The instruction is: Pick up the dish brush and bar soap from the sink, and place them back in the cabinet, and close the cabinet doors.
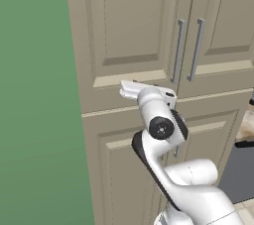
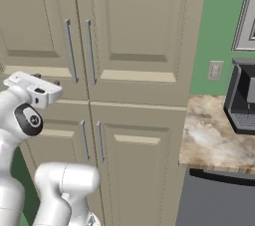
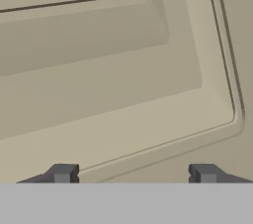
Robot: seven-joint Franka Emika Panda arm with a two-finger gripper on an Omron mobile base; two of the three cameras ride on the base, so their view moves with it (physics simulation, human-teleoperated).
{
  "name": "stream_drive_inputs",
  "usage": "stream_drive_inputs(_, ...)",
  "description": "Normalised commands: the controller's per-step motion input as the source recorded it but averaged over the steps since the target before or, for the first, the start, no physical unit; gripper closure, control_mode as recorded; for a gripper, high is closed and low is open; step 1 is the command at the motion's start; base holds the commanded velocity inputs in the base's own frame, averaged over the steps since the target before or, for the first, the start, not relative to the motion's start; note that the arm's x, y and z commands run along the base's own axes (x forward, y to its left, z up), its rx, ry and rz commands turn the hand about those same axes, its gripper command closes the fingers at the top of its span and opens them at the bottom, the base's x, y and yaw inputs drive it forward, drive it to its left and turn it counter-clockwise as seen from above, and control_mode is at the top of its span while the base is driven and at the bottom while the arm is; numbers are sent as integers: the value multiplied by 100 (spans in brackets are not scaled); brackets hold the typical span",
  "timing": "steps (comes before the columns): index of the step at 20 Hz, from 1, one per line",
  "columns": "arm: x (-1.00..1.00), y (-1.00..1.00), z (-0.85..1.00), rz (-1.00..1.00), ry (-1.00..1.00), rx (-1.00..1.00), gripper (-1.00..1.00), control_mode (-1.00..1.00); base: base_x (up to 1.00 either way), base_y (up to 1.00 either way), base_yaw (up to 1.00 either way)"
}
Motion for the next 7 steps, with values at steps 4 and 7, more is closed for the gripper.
stream_drive_inputs(4,8,0,0,6,-1,0,-100,-100,0,0,0)
stream_drive_inputs(7,1,0,0,5,0,0,-100,-100,0,0,0)
